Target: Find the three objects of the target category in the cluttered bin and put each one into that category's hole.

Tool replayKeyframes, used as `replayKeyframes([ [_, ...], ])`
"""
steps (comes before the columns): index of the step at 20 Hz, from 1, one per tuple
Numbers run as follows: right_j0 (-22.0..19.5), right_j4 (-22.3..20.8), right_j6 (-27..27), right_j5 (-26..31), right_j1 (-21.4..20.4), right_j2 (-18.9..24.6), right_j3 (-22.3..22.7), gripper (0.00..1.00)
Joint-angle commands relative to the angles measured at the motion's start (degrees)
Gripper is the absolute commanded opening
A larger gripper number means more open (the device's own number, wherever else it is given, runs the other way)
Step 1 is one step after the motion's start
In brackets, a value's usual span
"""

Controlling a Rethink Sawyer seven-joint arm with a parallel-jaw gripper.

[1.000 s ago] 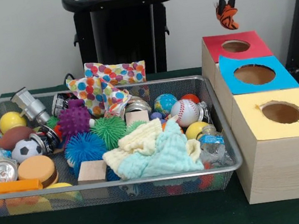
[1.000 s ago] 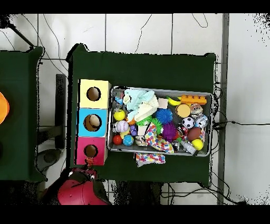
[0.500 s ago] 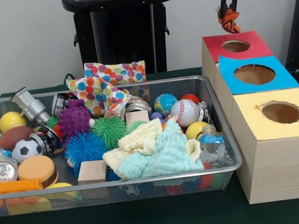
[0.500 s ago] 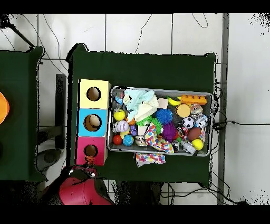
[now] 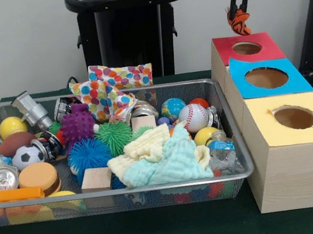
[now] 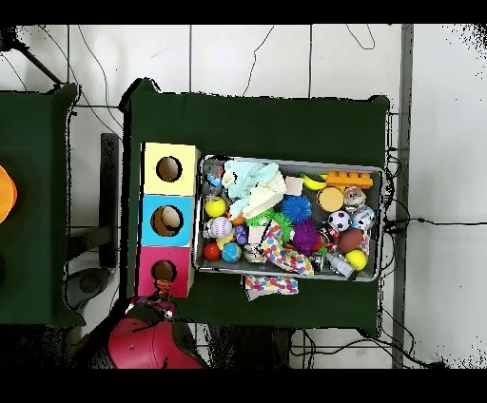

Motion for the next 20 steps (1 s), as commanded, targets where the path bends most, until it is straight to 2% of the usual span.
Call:
replayKeyframes([
  [1, 0.04, 2.76, 9.62, -3.44, 3.12, 0.54, -4.08, 0.00],
  [11, 3.34, 4.60, 11.49, -5.53, 6.30, -1.18, -5.27, 0.00],
  [20, 2.87, 5.43, 9.45, -6.61, 6.62, -1.24, -4.86, 0.00],
])
